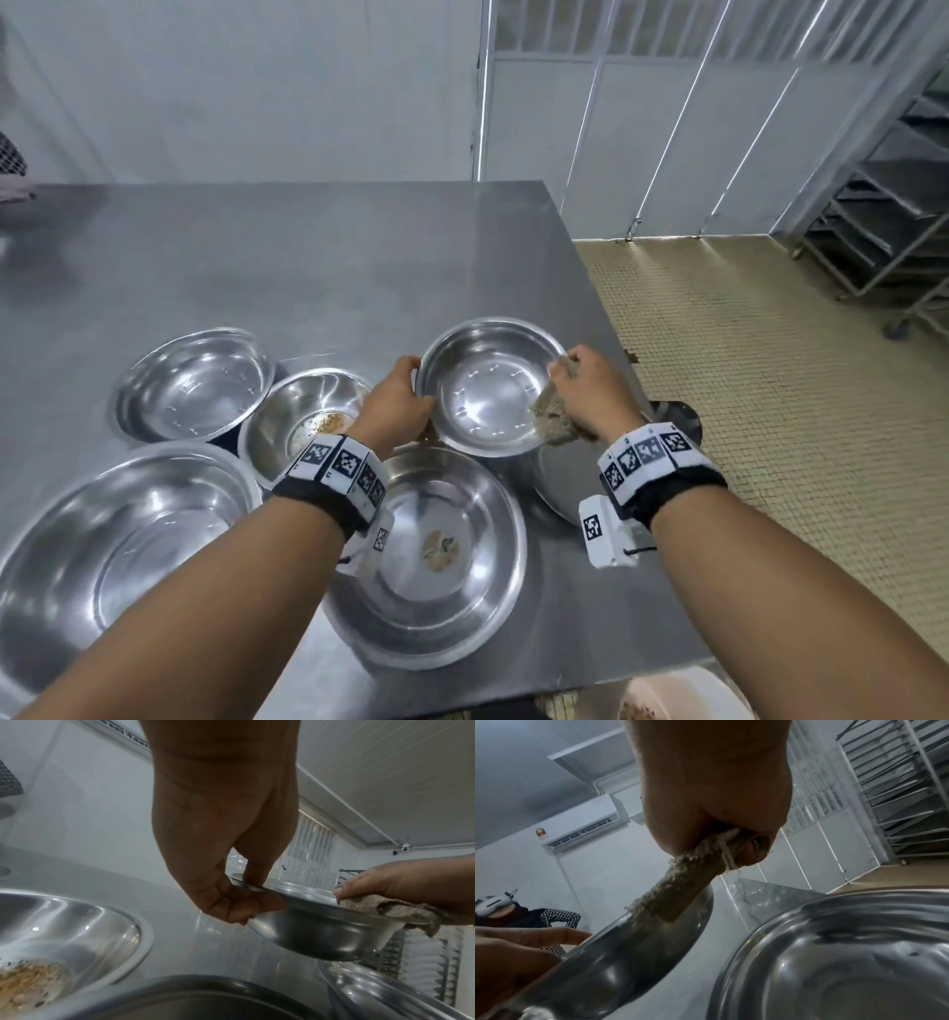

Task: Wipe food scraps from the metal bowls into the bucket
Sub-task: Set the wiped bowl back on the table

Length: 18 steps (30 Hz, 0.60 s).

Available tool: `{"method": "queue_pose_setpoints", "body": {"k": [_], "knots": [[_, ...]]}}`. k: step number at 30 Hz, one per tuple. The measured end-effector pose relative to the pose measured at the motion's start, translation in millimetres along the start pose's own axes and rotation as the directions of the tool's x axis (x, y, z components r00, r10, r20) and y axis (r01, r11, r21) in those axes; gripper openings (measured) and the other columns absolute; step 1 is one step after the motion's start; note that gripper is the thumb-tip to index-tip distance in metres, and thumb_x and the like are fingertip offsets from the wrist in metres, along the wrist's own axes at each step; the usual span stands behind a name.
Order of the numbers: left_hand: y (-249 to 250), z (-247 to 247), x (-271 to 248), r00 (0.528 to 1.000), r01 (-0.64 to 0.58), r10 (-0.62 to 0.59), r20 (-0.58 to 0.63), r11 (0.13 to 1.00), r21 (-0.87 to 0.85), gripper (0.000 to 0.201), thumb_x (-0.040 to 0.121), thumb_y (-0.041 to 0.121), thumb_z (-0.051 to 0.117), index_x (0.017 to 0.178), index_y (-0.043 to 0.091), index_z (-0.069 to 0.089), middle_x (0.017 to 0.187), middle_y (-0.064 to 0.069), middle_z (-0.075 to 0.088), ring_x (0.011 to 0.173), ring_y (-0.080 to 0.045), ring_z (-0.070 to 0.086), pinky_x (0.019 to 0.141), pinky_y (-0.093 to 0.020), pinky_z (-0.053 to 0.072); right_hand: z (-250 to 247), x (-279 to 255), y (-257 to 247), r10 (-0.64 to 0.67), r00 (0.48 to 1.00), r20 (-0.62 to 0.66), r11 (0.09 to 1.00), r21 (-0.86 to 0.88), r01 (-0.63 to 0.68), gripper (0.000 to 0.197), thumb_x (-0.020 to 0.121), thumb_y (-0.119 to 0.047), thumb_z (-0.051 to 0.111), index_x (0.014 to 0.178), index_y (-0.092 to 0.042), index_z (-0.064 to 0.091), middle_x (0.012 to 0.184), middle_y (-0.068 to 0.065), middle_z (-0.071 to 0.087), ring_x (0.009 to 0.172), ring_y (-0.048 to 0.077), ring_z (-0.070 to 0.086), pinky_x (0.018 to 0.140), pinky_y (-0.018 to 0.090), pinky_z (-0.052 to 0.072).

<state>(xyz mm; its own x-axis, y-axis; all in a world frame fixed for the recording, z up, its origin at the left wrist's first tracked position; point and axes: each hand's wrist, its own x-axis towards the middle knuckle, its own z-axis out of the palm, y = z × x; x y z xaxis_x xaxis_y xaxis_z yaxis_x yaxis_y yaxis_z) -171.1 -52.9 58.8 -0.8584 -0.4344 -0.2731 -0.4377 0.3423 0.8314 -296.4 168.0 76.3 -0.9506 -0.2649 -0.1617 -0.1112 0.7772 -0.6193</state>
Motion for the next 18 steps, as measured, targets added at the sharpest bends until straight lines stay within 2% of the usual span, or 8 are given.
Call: {"method": "queue_pose_setpoints", "body": {"k": [3, 5, 7, 10, 12, 13, 15, 18], "knots": [[-1.8, 9.6, 20.9, 0.999, 0.048, -0.048, -0.010, 0.999, -0.023, 0.053, 0.095, 0.002, 0.059, 0.142, 0.018, 0.043, 0.086, -0.012, 0.070, 0.056, -0.017, 0.069, 0.049, -0.022, 0.050, 3.0, 32.2, 5.7, -0.039, 0.998, 0.039, 0.997, -0.067, 0.041, 0.026, 0.104, -0.045, 0.049, 0.110, -0.021, 0.057, 0.097, 0.003, 0.066, 0.084, 0.022, 0.065, 0.077, 0.042, 0.057], [-2.2, 14.3, 32.9, 0.996, 0.089, -0.090, -0.019, 0.995, -0.039, 0.057, 0.094, 0.001, 0.059, 0.145, 0.017, 0.041, 0.089, -0.015, 0.071, 0.061, -0.021, 0.070, 0.052, -0.025, 0.052, 7.1, 54.8, 7.5, -0.063, 0.995, 0.078, 0.990, -0.118, 0.072, 0.027, 0.104, -0.042, 0.048, 0.113, -0.018, 0.058, 0.103, 0.005, 0.066, 0.089, 0.025, 0.062, 0.080, 0.039, 0.052], [-4.2, 18.5, 43.5, 0.990, 0.133, -0.134, -0.038, 0.991, -0.033, 0.056, 0.094, 0.001, 0.060, 0.144, 0.017, 0.042, 0.091, -0.015, 0.072, 0.066, -0.023, 0.071, 0.053, -0.025, 0.052, 12.1, 74.7, 7.6, -0.074, 0.989, 0.125, 0.986, -0.138, 0.091, 0.027, 0.104, -0.039, 0.048, 0.115, -0.017, 0.059, 0.105, 0.006, 0.064, 0.094, 0.027, 0.061, 0.085, 0.041, 0.053], [-7.7, 24.4, 56.7, 0.977, 0.206, -0.207, -0.057, 0.978, -0.031, 0.056, 0.092, 0.000, 0.062, 0.142, 0.017, 0.044, 0.096, -0.015, 0.071, 0.072, -0.025, 0.073, 0.052, -0.025, 0.052, 21.7, 100.2, 7.4, -0.086, 0.977, 0.194, 0.973, -0.196, 0.124, 0.025, 0.105, -0.037, 0.048, 0.115, -0.018, 0.059, 0.103, 0.003, 0.061, 0.093, 0.026, 0.059, 0.082, 0.037, 0.048], [-13.5, 29.1, 64.6, 0.964, 0.256, -0.256, -0.066, 0.967, -0.002, 0.055, 0.091, 0.003, 0.065, 0.140, 0.018, 0.046, 0.103, -0.013, 0.071, 0.082, -0.028, 0.075, 0.060, -0.032, 0.060, 29.4, 113.8, 8.5, -0.082, 0.970, 0.230, 0.966, -0.221, 0.134, 0.023, 0.105, -0.038, 0.050, 0.114, -0.018, 0.059, 0.101, 0.002, 0.060, 0.090, 0.024, 0.058, 0.079, 0.036, 0.046], [-16.6, 31.4, 68.5, 0.959, 0.277, -0.274, -0.072, 0.960, 0.027, 0.055, 0.090, 0.006, 0.067, 0.139, 0.018, 0.047, 0.105, -0.011, 0.071, 0.088, -0.029, 0.075, 0.071, -0.040, 0.064, 32.9, 120.0, 9.5, -0.080, 0.967, 0.243, 0.966, -0.221, 0.136, 0.023, 0.104, -0.038, 0.051, 0.114, -0.019, 0.059, 0.100, 0.001, 0.061, 0.089, 0.023, 0.058, 0.078, 0.036, 0.046], [-23.1, 35.9, 75.5, 0.951, 0.302, -0.296, -0.086, 0.951, 0.068, 0.054, 0.089, 0.009, 0.068, 0.138, 0.018, 0.048, 0.107, -0.010, 0.071, 0.096, -0.031, 0.073, 0.086, -0.049, 0.062, 38.6, 131.2, 11.9, -0.078, 0.961, 0.265, 0.967, -0.216, 0.138, 0.021, 0.102, -0.038, 0.052, 0.111, -0.021, 0.061, 0.099, 0.001, 0.065, 0.085, 0.022, 0.062, 0.077, 0.037, 0.050], [-31.8, 40.4, 83.3, 0.945, 0.322, -0.319, -0.074, 0.945, 0.046, 0.055, 0.087, 0.009, 0.070, 0.138, 0.017, 0.050, 0.106, -0.008, 0.072, 0.096, -0.031, 0.073, 0.088, -0.051, 0.061, 43.2, 141.6, 15.4, -0.073, 0.953, 0.295, 0.952, -0.263, 0.154, 0.021, 0.103, -0.034, 0.052, 0.105, -0.019, 0.066, 0.095, 0.003, 0.067, 0.080, 0.022, 0.062, 0.074, 0.036, 0.050]]}}
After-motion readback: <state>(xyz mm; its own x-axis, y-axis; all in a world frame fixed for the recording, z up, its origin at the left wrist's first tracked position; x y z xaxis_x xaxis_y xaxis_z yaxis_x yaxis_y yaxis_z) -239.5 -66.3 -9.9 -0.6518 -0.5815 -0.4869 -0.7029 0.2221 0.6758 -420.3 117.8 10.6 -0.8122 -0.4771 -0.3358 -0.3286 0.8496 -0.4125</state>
